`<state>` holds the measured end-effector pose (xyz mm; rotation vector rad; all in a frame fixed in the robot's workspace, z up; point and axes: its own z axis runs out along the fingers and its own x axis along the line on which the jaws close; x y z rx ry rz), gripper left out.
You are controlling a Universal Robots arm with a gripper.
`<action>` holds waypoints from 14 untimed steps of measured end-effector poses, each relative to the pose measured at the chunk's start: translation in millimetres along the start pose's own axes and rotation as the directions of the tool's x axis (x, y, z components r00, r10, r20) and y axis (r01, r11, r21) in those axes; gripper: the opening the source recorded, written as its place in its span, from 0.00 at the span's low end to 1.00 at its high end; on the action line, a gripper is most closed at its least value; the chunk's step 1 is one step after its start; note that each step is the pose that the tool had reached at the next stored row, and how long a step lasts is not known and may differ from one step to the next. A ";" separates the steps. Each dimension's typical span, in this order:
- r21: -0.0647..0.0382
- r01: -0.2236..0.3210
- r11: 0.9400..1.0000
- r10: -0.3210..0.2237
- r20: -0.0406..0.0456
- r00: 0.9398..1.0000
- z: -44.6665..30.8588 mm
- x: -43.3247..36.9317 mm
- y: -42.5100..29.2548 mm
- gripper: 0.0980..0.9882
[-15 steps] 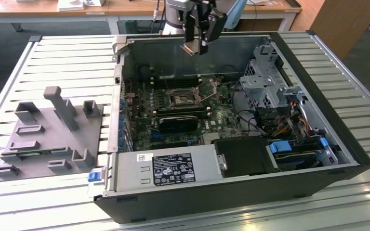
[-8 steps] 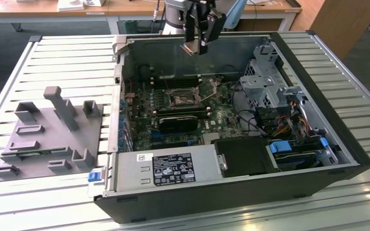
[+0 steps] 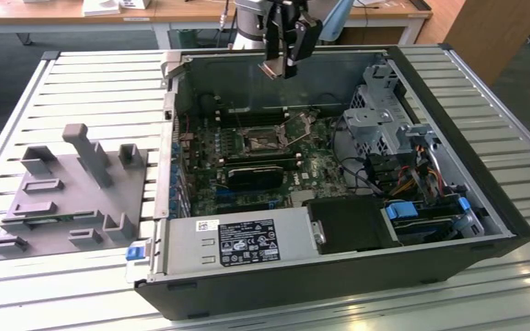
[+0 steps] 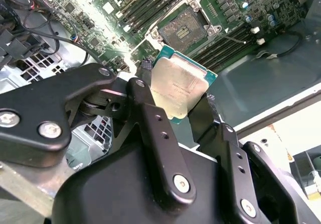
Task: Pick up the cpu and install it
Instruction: 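Place the cpu into insertion slot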
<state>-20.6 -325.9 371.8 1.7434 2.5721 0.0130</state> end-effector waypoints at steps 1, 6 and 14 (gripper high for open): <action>0.000 -0.004 1.000 0.004 0.000 1.000 0.0 0.1 0.0 0.50; 0.001 -0.024 1.000 0.024 0.001 1.000 0.1 0.2 0.1 0.50; 0.001 -0.054 0.999 0.054 0.001 0.999 0.3 0.5 0.2 0.50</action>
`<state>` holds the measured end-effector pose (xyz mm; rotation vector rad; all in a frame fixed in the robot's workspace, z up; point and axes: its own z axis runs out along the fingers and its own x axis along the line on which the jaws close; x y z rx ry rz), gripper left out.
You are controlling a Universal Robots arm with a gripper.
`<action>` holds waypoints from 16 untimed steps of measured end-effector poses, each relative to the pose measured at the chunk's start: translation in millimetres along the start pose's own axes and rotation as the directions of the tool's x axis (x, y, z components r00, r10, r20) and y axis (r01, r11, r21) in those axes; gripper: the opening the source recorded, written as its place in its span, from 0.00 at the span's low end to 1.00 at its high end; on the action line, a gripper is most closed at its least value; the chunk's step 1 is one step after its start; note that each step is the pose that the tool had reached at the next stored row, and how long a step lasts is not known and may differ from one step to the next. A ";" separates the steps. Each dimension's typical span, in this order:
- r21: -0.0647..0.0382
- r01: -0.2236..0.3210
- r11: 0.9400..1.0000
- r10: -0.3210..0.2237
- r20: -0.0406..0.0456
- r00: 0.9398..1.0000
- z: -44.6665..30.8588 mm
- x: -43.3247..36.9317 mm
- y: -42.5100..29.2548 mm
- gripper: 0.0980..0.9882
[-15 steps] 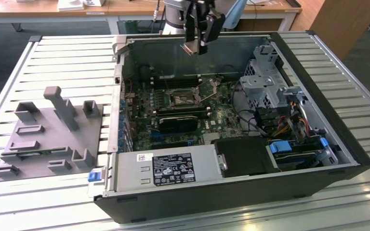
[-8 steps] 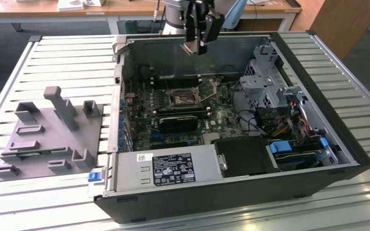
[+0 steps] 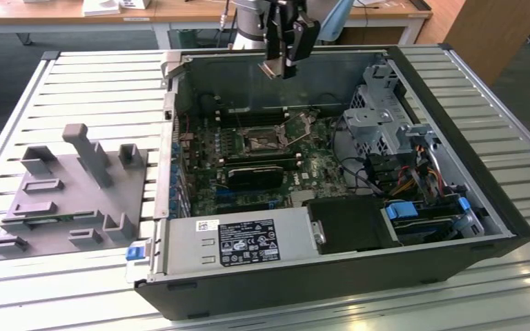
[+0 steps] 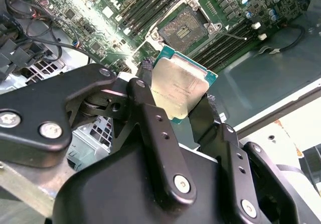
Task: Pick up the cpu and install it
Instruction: 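Place the cpu into insertion slot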
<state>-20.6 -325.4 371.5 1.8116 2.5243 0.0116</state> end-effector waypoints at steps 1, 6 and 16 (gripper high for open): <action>0.000 -0.004 1.000 0.004 0.000 1.000 0.0 0.1 0.0 0.50; 0.001 -0.027 1.000 0.027 0.001 1.000 0.3 0.5 0.1 0.50; 0.002 -0.091 0.996 0.091 0.003 0.996 1.5 0.8 0.2 0.50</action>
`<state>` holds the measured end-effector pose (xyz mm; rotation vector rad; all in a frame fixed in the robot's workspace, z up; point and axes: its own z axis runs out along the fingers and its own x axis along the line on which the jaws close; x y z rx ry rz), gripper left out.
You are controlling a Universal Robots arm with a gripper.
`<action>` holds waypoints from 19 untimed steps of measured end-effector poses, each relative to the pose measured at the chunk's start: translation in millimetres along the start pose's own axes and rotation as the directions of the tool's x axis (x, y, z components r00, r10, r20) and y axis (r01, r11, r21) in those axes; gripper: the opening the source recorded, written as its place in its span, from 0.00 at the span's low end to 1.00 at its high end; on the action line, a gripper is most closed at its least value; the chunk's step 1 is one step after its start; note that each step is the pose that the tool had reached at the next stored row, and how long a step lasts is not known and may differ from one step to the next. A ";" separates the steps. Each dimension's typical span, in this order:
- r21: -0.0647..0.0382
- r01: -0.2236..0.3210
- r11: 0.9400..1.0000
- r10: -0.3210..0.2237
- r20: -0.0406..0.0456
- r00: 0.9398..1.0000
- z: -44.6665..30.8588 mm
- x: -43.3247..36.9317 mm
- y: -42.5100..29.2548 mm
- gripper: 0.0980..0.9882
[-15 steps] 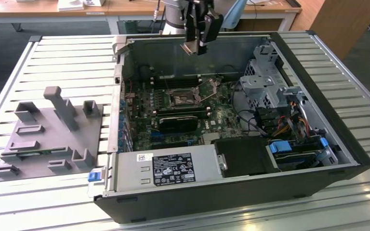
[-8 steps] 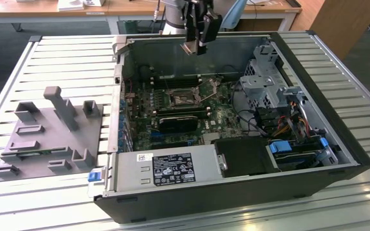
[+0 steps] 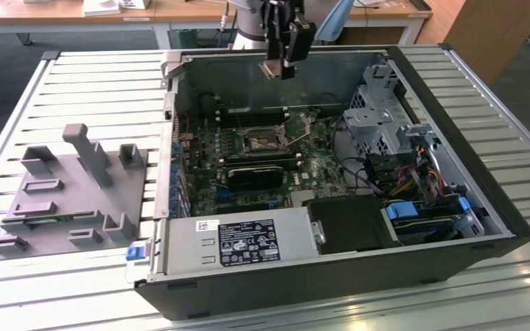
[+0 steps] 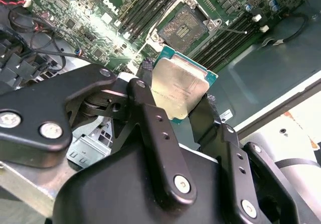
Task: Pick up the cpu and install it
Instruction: 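Place the cpu into insertion slot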
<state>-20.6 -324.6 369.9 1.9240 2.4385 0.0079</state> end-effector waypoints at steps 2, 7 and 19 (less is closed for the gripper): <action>0.001 -0.018 1.000 0.018 0.001 1.000 0.8 0.1 0.0 0.50; 0.002 -0.089 0.996 0.089 0.003 0.996 4.4 0.3 -0.3 0.50; 0.004 -0.167 0.986 0.167 0.005 0.986 12.1 0.6 -0.7 0.50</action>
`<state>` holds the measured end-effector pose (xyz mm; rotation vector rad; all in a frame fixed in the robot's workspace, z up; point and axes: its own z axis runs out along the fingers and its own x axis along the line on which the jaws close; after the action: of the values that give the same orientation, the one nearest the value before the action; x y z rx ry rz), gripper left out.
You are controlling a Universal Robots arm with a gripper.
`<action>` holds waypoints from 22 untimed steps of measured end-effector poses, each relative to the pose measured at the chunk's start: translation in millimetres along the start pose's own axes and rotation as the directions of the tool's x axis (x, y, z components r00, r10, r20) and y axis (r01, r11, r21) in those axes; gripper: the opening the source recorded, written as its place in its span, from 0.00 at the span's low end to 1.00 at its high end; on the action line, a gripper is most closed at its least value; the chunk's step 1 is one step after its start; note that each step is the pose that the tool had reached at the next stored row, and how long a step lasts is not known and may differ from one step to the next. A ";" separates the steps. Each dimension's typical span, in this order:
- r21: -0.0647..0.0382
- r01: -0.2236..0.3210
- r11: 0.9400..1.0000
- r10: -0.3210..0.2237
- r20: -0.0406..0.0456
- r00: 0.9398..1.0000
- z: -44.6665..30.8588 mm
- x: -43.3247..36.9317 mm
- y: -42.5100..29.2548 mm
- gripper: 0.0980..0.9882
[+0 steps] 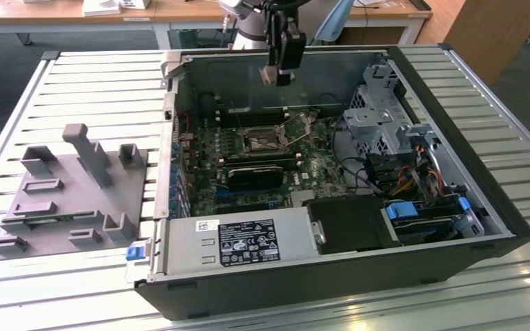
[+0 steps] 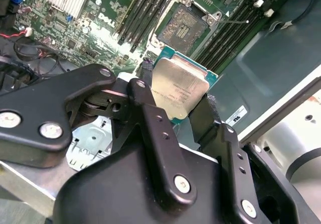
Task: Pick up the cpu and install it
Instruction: 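Place the cpu into insertion slot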
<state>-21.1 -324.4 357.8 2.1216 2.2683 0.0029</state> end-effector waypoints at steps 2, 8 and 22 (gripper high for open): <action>0.000 0.000 1.000 0.000 0.000 1.000 1.9 0.1 -0.1 0.50; 0.000 0.000 1.000 0.000 0.002 1.000 8.7 0.2 -0.2 0.50; 0.001 -0.028 1.000 0.028 0.003 1.000 17.6 0.5 -0.5 0.50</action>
<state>-21.1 -324.4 340.1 2.1525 2.2375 -0.0005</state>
